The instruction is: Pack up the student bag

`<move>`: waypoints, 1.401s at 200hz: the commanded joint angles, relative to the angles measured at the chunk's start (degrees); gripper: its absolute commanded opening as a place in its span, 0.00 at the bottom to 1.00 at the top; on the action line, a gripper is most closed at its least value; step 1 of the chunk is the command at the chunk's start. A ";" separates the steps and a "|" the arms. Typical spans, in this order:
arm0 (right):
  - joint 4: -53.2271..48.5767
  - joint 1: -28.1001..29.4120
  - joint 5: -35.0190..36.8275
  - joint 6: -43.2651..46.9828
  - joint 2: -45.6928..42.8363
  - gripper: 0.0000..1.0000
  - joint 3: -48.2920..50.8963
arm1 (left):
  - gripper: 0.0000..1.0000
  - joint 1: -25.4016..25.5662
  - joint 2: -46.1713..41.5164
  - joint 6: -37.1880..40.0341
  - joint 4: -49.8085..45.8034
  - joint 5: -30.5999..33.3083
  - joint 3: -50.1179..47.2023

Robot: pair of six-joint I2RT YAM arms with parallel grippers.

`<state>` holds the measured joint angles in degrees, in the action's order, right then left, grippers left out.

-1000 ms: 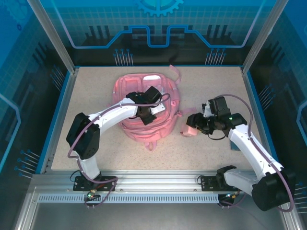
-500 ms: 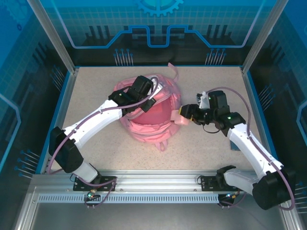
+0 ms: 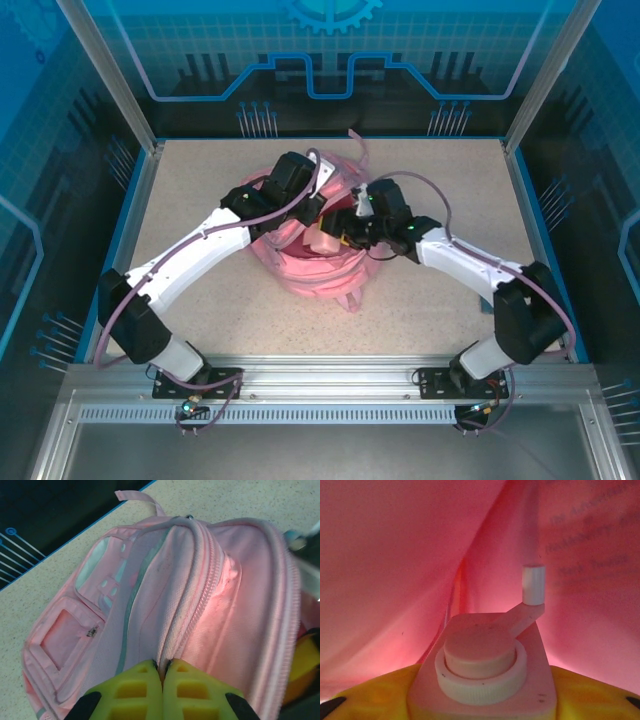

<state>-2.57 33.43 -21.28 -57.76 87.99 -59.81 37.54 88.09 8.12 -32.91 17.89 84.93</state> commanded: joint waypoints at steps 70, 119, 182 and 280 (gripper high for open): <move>21.15 4.18 2.76 -10.03 13.62 0.63 -3.49 | 0.00 0.45 -5.96 -6.51 12.23 -1.73 0.42; 15.49 1.81 2.80 -8.82 7.90 0.76 0.86 | 0.00 0.32 -5.00 -6.87 11.07 -1.37 0.25; 3.67 -2.46 4.54 -5.94 -5.89 0.62 9.06 | 0.00 0.25 -3.41 -8.96 10.61 -2.93 -0.85; -25.14 4.08 24.09 18.74 -25.81 0.63 12.36 | 0.00 0.23 12.84 -17.39 7.14 -12.01 11.37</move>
<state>-19.44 32.27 -4.99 -49.34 64.18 -47.66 37.82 97.47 -6.11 -29.56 8.93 90.11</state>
